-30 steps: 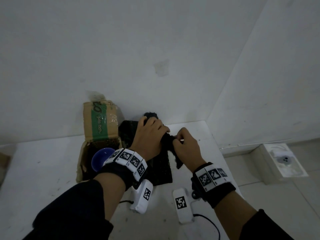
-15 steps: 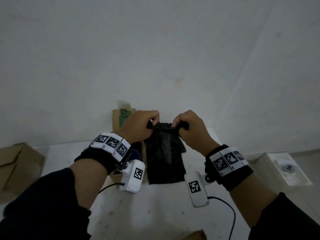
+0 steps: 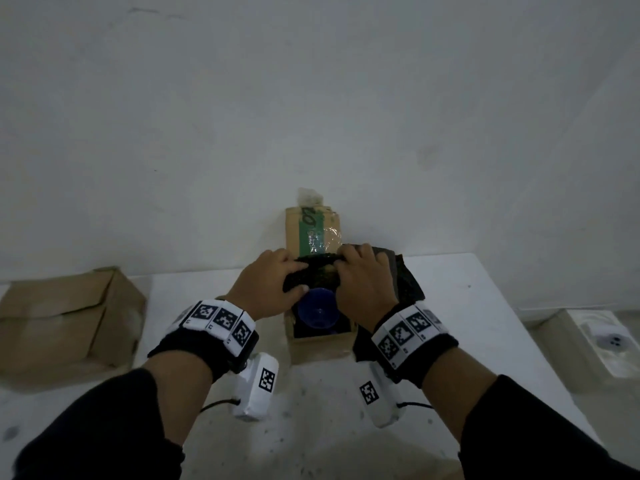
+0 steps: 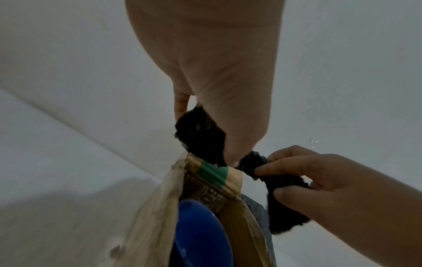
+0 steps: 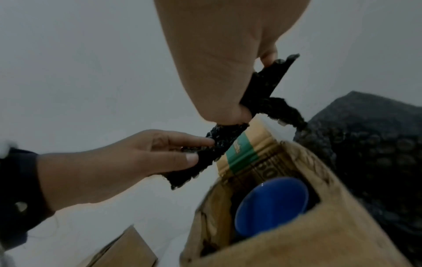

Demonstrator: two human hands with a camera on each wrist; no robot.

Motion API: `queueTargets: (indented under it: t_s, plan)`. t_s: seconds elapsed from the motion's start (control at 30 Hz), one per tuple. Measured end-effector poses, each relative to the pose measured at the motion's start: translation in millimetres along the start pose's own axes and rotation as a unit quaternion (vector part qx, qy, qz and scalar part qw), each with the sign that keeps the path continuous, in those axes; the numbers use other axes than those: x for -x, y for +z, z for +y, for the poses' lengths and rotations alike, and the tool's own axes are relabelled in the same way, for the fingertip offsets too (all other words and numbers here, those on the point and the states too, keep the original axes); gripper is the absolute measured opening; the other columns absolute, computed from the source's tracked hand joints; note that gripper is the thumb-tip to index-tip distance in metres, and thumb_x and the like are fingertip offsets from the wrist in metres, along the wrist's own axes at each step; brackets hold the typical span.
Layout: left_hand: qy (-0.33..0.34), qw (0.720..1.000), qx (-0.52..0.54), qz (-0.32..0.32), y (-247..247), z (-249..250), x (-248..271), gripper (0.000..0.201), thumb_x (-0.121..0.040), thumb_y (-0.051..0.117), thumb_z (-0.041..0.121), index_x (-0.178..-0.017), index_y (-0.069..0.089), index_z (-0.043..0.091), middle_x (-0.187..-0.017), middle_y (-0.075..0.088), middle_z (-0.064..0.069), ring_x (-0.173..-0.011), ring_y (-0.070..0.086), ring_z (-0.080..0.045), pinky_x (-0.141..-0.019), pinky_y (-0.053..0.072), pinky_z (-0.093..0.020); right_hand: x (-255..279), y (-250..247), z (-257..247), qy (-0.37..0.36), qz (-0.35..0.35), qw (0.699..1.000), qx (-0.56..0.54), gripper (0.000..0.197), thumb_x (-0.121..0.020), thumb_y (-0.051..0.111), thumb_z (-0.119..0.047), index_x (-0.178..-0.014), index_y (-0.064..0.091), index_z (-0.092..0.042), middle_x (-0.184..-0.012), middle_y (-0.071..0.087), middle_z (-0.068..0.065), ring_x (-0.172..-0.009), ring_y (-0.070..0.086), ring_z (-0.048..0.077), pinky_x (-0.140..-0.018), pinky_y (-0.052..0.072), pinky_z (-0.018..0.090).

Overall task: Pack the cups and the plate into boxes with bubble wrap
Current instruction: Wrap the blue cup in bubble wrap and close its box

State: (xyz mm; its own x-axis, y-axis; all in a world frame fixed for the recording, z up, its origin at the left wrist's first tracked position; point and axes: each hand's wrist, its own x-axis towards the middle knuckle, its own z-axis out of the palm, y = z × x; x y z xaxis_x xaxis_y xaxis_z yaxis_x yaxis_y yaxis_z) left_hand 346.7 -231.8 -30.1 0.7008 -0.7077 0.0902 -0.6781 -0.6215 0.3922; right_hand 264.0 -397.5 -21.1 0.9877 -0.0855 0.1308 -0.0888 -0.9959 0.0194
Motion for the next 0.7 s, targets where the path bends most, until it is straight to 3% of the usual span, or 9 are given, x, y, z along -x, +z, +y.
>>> queueTargets:
  t_s: [0.07,0.17,0.27,0.33,0.43,0.5,0.57,0.63,0.7]
  plan:
    - [-0.032,0.998,0.045,0.013,15.0,-5.4,5.7,0.046,-0.086,0.048,0.043,-0.124,0.058,0.019,-0.107,0.057,-0.008,-0.101,0.052,-0.023,-0.080,0.041,-0.028,2.9,11.5,-14.6,0.013,-0.005,1.000,0.017,0.032,-0.078,0.050,-0.023,-0.107,0.056,-0.010,-0.133,0.041,0.004,-0.107,0.041,0.029,-0.084,0.033,0.040]
    - [-0.057,0.991,0.105,0.056,34.5,-10.4,14.2,0.031,-0.089,0.055,0.018,-0.120,0.061,0.018,-0.108,0.059,-0.008,-0.102,0.056,-0.024,-0.079,0.040,-0.024,5.5,34.2,-24.7,0.014,-0.037,0.999,-0.001,0.044,-0.078,0.051,-0.024,-0.117,0.050,-0.002,-0.137,0.037,0.014,-0.110,0.043,0.033,-0.089,0.037,0.040]
    - [-0.078,0.978,0.149,0.120,46.4,-10.4,23.8,0.042,-0.083,0.058,0.005,-0.122,0.056,0.018,-0.117,0.056,-0.007,-0.107,0.055,-0.024,-0.085,0.044,-0.028,9.2,47.9,-33.3,0.003,-0.101,0.995,-0.026,0.054,-0.068,0.060,-0.022,-0.113,0.057,0.008,-0.126,0.051,0.023,-0.107,0.054,0.039,-0.094,0.045,0.045]
    - [-0.084,0.966,0.187,0.157,52.3,-7.6,28.4,0.050,-0.081,0.057,0.002,-0.127,0.049,0.020,-0.127,0.053,-0.003,-0.114,0.052,-0.020,-0.090,0.042,-0.025,10.9,59.0,-34.2,0.018,-0.150,0.988,-0.027,0.054,-0.065,0.051,-0.028,-0.102,0.065,0.009,-0.112,0.062,0.025,-0.101,0.062,0.040,-0.090,0.049,0.048]
    - [-0.102,0.950,0.235,0.179,60.7,-3.3,33.3,0.057,-0.081,0.058,0.003,-0.133,0.042,0.021,-0.132,0.052,0.003,-0.120,0.049,-0.014,-0.093,0.041,-0.023,8.2,66.0,-37.1,-0.008,-0.145,0.989,-0.035,0.052,-0.076,0.041,-0.025,-0.114,0.057,0.007,-0.119,0.057,0.027,-0.115,0.054,0.042,-0.102,0.040,0.049]
    - [-0.121,0.941,0.260,0.180,66.9,-2.3,37.1,0.063,-0.080,0.061,0.003,-0.136,0.038,0.021,-0.133,0.052,0.003,-0.121,0.050,-0.014,-0.095,0.044,-0.026,1.7,61.7,-35.9,-0.022,-0.149,0.988,-0.034,0.051,-0.082,0.048,-0.026,-0.124,0.042,0.002,-0.124,0.050,0.022,-0.119,0.047,0.037,-0.105,0.034,0.044]
    - [-0.137,0.933,0.284,0.176,71.6,-2.6,40.1,0.065,-0.081,0.061,0.002,-0.138,0.035,0.020,-0.135,0.051,0.001,-0.123,0.049,-0.017,-0.098,0.046,-0.033,-7.4,59.1,-33.8,-0.020,-0.137,0.990,-0.040,0.054,-0.082,0.055,-0.030,-0.124,0.037,-0.001,-0.119,0.053,0.016,-0.110,0.051,0.032,-0.101,0.037,0.041]
    - [-0.142,0.924,0.309,0.175,74.7,-3.5,42.0,0.064,-0.083,0.059,0.000,-0.138,0.034,0.019,-0.136,0.050,0.002,-0.125,0.048,-0.018,-0.101,0.045,-0.036,-17.8,60.4,-32.3,-0.016,-0.142,0.989,-0.044,0.053,-0.083,0.057,-0.037,-0.121,0.041,-0.003,-0.115,0.057,0.013,-0.104,0.056,0.029,-0.101,0.037,0.042]
    - [-0.149,0.914,0.339,0.167,75.8,-3.4,42.5,0.060,-0.086,0.057,0.001,-0.138,0.034,0.019,-0.136,0.048,0.004,-0.125,0.047,-0.016,-0.101,0.043,-0.033,-26.9,62.3,-32.1,-0.013,-0.157,0.987,-0.022,0.051,-0.086,0.054,-0.045,-0.117,0.047,-0.005,-0.114,0.059,0.012,-0.104,0.058,0.029,-0.103,0.033,0.041]
